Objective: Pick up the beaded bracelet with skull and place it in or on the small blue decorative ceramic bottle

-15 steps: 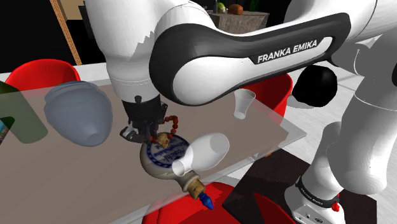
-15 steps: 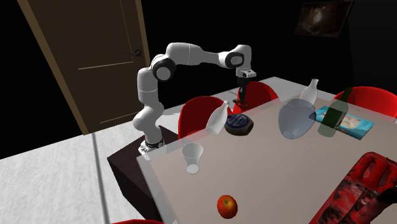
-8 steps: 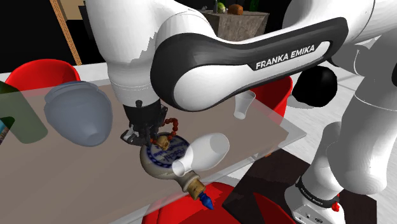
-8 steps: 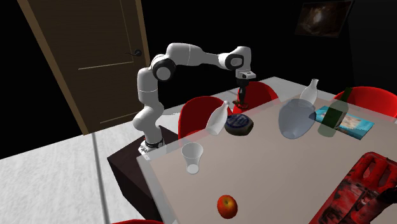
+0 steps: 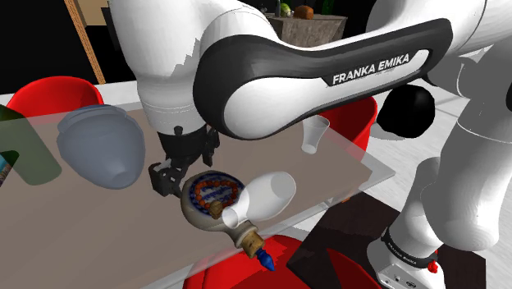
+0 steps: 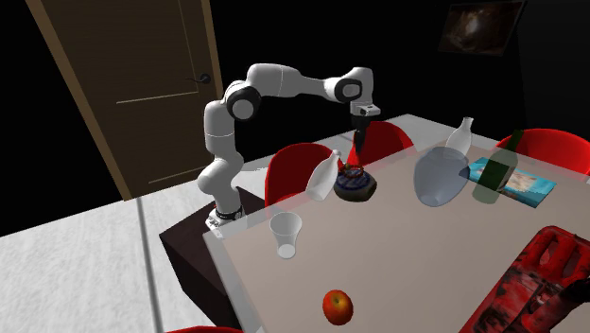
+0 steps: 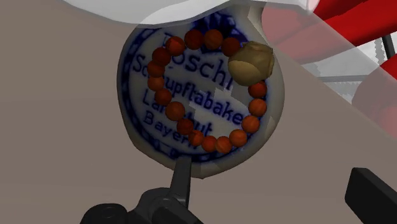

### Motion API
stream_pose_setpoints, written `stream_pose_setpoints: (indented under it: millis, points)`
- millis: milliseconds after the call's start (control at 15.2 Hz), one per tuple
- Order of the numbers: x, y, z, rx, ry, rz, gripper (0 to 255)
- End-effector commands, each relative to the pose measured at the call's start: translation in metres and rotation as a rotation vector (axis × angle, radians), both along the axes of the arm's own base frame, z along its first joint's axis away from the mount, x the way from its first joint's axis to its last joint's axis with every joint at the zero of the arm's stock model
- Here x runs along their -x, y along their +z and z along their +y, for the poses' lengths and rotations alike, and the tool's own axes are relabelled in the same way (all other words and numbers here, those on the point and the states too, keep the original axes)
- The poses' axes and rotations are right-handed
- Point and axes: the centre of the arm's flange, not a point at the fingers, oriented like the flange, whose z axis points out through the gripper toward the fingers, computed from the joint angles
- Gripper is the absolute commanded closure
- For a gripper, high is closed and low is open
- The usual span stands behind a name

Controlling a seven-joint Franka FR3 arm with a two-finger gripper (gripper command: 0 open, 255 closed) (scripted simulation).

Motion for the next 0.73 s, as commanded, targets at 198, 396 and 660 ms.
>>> stream_pose_setpoints:
  millis: [198,396,660]
  points:
    - [0.007,0.043,0.004,0.000,0.000,0.000,0]
    - [0.007,0.043,0.004,0.000,0.000,0.000,0]
    - [0.007,0.043,0.004,0.000,0.000,0.000,0]
